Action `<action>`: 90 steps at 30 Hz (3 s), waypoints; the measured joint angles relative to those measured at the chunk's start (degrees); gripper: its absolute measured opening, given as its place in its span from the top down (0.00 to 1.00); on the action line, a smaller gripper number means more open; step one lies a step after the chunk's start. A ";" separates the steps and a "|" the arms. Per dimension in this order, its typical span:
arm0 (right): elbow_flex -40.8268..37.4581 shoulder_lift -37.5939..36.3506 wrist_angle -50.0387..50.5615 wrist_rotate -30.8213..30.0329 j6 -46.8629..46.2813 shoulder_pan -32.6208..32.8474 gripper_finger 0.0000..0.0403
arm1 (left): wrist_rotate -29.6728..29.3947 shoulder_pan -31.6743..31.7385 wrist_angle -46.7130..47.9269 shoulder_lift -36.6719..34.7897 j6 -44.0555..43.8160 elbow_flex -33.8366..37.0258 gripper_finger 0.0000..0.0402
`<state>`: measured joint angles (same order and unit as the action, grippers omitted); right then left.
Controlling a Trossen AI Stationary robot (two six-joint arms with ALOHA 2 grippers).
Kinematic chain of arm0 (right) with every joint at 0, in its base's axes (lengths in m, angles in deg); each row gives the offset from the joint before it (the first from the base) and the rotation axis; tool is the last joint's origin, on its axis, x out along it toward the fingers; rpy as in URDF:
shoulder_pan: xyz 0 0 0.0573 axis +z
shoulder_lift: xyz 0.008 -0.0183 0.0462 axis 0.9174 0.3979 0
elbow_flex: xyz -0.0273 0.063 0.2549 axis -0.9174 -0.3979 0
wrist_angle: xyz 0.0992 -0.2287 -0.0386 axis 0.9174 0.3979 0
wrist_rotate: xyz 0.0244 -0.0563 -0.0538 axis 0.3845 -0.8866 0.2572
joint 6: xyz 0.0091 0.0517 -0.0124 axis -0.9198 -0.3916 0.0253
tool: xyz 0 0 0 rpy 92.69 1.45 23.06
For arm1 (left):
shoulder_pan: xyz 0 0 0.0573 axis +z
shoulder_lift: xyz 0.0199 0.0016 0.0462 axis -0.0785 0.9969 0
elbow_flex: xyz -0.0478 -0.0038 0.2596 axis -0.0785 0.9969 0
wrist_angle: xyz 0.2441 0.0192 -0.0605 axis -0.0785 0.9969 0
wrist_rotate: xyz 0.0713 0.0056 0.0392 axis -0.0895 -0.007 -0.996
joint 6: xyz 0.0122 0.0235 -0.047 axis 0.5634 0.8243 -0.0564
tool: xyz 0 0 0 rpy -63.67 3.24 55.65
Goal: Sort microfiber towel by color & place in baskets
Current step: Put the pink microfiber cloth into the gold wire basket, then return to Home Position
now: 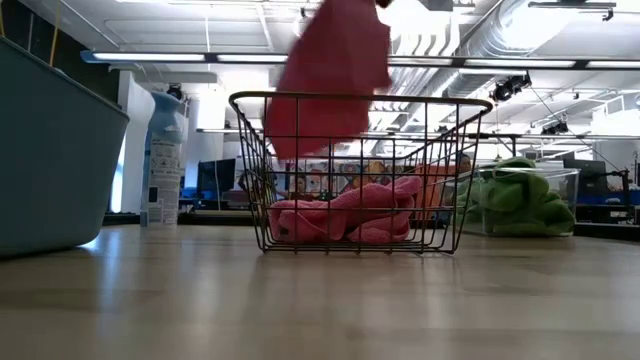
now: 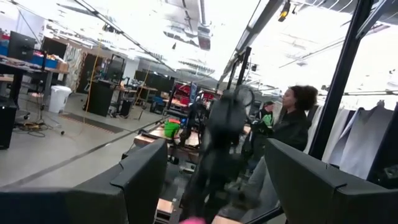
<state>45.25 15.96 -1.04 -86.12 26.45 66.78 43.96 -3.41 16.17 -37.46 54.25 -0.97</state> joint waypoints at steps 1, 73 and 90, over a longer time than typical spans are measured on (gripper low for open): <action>0.00 1.19 1.89 -1.23 0.58 0.00 1.00 | 0.00 0.01 0.03 0.00 -0.02 0.00 0.36; 17.43 13.73 32.89 3.81 6.60 -6.21 0.77 | -2.99 -0.01 0.48 0.00 3.15 0.02 0.36; -32.41 -40.54 -7.34 4.11 -17.77 -6.76 0.99 | -7.04 -0.01 0.63 0.00 2.01 0.02 0.36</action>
<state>12.83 -24.58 -8.37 -82.01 8.69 60.02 36.92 -3.42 16.80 -37.46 56.26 -0.95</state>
